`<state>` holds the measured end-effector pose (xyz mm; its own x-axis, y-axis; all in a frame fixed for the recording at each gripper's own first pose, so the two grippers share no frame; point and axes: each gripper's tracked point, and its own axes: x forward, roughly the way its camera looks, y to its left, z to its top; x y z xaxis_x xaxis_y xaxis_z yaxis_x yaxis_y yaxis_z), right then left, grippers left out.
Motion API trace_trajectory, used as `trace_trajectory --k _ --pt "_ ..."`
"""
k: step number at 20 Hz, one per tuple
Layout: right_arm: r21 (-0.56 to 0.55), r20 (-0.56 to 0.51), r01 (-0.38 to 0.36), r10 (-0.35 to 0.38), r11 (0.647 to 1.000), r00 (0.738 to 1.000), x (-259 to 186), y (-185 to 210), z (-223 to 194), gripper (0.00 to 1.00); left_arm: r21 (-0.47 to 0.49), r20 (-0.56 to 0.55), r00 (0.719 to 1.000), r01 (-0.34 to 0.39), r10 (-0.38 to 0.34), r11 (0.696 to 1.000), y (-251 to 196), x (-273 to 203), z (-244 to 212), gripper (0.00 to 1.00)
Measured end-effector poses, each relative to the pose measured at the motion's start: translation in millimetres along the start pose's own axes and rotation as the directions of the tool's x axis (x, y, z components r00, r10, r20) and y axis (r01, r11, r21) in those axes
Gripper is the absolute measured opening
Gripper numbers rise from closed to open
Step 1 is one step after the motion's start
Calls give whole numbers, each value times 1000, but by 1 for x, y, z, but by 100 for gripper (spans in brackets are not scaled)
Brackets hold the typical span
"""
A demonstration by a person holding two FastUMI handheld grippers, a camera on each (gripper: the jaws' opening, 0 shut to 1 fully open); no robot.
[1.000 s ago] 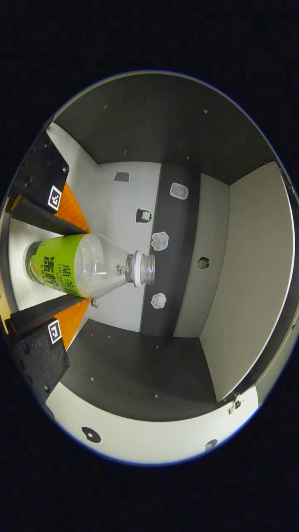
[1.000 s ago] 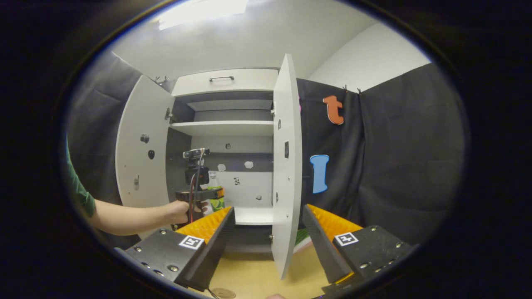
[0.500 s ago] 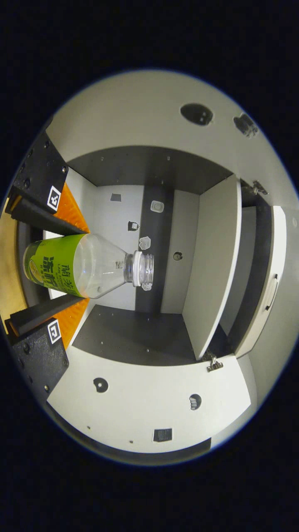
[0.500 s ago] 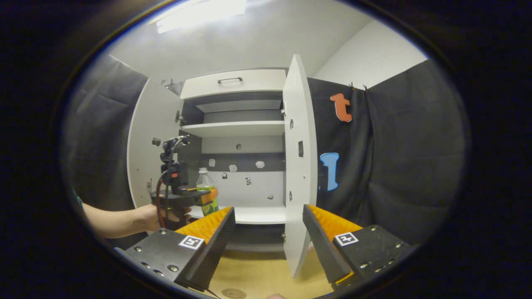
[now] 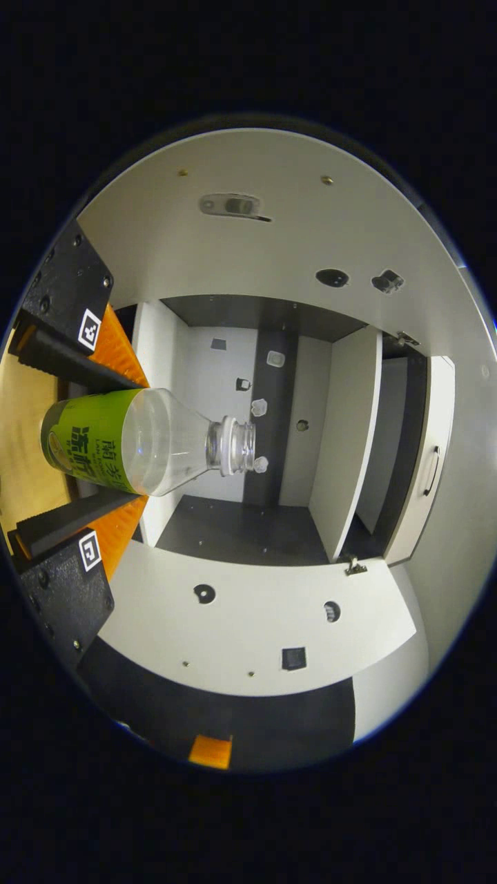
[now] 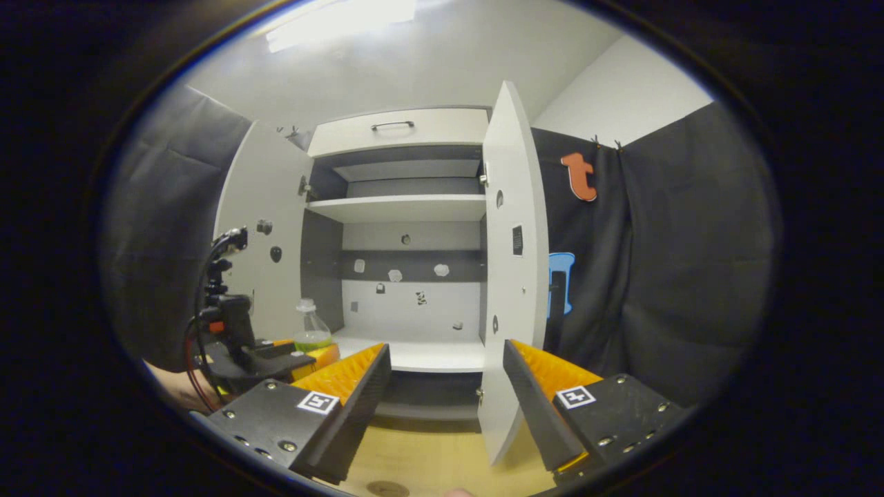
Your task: Grasp the bottle in the cabinet with the left hand and place it on the coaster, then close the right door with the right hand and the left door with the left hand.
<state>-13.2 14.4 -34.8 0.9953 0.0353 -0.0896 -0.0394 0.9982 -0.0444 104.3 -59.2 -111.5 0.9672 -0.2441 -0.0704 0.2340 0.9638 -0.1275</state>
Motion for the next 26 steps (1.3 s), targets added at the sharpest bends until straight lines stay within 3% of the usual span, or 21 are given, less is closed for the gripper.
trace_trajectory --k 6,13,19,20,22,24,25,26 --pt "12 -15 -16 16 1000 1000 -5 4 -6 99 38 -73 997 23 -20 999 -26 -43 -93 80" --pt "10 -15 -10 10 1000 1000 -15 0 -10 99 79 -168 980 124 -109 989 -56 -79 -214 80" --pt "3 -52 32 -32 999 998 -26 -14 -27 99 72 -216 961 190 -171 979 -78 -89 -273 81" --pt "-2 -54 38 -39 999 998 -28 -17 -28 94 76 -214 960 202 -181 977 -82 -90 -277 81" --pt "-6 -66 39 -39 999 997 -32 -19 -32 99 76 -202 956 230 -211 970 -92 -90 -284 81" --pt "-8 -80 44 -44 999 996 -34 -23 -37 99 68 -208 950 253 -234 965 -100 -91 -294 80" --pt "-8 -82 46 -47 999 996 -35 -24 -39 94 68 -211 947 261 -241 963 -102 -90 -299 81" --pt "-9 -81 53 -53 999 995 -36 -27 -40 99 66 -217 943 272 -252 960 -104 -91 -303 81"
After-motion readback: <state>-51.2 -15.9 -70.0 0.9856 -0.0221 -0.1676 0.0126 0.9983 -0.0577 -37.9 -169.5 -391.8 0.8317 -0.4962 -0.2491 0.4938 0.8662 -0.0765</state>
